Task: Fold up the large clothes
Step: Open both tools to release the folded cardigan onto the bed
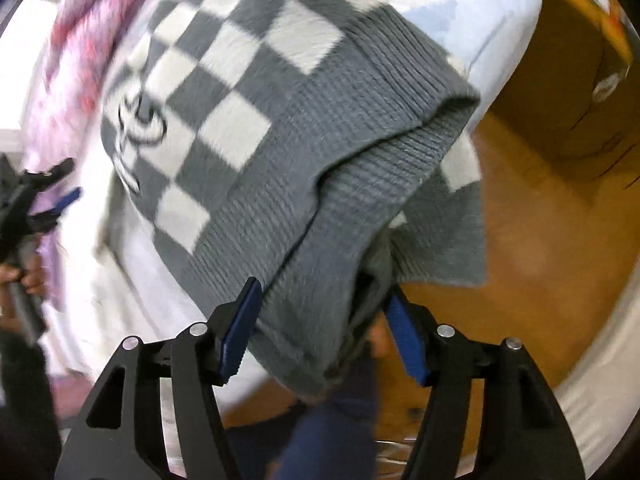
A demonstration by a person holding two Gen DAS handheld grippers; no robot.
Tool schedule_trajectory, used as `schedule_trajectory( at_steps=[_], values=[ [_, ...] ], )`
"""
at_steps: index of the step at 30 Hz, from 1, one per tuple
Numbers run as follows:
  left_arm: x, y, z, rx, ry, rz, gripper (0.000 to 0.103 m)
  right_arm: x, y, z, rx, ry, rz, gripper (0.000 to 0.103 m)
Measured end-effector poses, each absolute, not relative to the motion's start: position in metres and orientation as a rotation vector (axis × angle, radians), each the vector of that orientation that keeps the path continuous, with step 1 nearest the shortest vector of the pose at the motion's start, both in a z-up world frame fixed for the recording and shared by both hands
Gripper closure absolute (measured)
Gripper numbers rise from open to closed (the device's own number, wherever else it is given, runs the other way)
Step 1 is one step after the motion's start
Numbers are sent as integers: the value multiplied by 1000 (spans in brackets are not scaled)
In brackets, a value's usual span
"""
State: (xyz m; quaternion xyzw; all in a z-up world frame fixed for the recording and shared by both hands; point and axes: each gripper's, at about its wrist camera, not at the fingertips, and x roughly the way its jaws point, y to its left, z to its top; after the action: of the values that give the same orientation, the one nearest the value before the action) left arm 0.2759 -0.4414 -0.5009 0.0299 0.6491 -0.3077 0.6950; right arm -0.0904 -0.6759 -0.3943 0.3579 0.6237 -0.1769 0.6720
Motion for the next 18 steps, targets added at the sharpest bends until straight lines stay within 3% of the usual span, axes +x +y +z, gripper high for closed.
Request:
schedule_trajectory(
  at_steps=[11,17,18],
  values=[
    [199,-310,-420,44,1286,-525,11,-15,-535,-287,439,1219,-243,41],
    [162,-231,-345,18,1158,-454,6,32,-445,-224,358,1129,-155,32],
    [157,-218,-333,17,1134,-439,6,36,-429,-213,342,1120,-138,26]
  ],
)
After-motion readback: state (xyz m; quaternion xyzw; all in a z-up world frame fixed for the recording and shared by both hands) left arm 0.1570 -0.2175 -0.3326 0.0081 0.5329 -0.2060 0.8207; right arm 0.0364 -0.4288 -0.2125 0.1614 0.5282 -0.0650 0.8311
